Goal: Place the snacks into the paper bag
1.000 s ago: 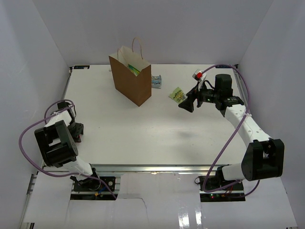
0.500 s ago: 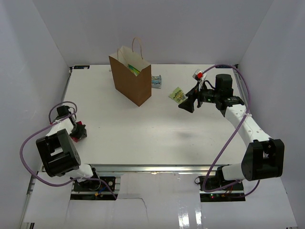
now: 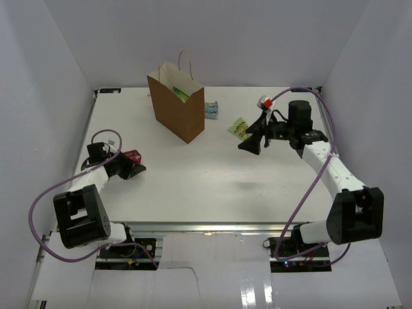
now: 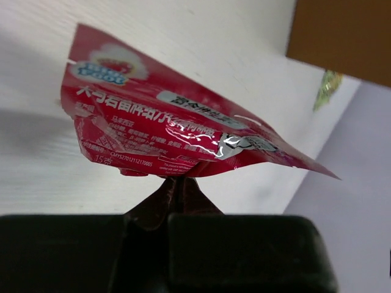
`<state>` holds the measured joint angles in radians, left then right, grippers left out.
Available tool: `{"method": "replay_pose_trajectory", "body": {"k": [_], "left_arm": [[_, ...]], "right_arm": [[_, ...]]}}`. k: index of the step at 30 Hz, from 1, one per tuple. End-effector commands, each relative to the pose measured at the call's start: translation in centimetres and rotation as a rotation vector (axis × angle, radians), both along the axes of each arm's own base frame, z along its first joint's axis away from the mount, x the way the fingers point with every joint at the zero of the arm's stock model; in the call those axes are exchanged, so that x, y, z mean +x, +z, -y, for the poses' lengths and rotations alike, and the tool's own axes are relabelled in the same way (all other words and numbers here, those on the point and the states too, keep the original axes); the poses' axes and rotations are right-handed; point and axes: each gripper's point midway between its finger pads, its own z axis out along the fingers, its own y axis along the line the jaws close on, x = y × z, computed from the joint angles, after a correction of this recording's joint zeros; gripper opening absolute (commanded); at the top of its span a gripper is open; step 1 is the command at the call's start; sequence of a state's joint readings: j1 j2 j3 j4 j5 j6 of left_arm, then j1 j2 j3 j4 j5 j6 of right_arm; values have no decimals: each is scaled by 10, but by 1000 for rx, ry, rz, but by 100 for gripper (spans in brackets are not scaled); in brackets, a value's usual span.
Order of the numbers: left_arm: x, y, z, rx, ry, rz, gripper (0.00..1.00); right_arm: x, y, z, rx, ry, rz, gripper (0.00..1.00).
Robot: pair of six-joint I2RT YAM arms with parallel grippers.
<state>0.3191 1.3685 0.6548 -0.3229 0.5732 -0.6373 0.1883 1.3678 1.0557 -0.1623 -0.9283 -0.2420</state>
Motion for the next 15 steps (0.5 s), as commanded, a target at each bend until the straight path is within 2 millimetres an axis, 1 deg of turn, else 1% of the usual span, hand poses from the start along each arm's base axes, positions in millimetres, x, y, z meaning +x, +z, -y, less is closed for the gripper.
{"method": "replay_pose_trajectory", "body": {"k": [1, 2, 3, 4, 6, 7, 8, 9, 10, 11, 12, 13, 14, 15], "left_arm": [[3, 33, 41, -98, -210, 183, 0], [0, 34, 53, -111, -255, 188, 0], [-1, 37, 61, -125, -291, 207, 0], [-4, 38, 72, -133, -336, 212, 0], [-7, 41, 85, -146, -387, 228, 0], [-11, 42, 96, -151, -426, 235, 0], [-13, 43, 101, -152, -448, 243, 0], [-13, 45, 106, -153, -468, 254, 0], [-18, 45, 117, -158, -504, 253, 0], [-19, 45, 120, -164, -514, 252, 0], [-22, 46, 129, -168, -541, 256, 0], [-27, 46, 139, -175, -571, 253, 0], [-28, 47, 143, -183, -575, 248, 0], [-28, 49, 148, -187, -584, 259, 0]], "right_arm": [[-23, 4, -21, 39, 119, -6, 97], [-26, 5, -26, 42, 136, -5, 96], [-29, 4, -30, 43, 153, -10, 96], [-37, 4, -41, 44, 183, -18, 96], [-36, 2, -53, 32, 170, -27, 95], [-44, 2, -67, 30, 193, -41, 91], [-39, 4, -74, 31, 143, -74, 90], [-47, 2, -91, 28, 154, -109, 87], [-50, 3, -100, 27, 144, -125, 86], [-54, 4, -110, 36, 117, -187, 86], [-42, 2, -119, 14, 27, -188, 87], [-53, 1, -136, 0, 21, -211, 88], [-48, -1, -142, -6, -52, -248, 89], [-46, -2, -153, -9, -77, -270, 92]]}}
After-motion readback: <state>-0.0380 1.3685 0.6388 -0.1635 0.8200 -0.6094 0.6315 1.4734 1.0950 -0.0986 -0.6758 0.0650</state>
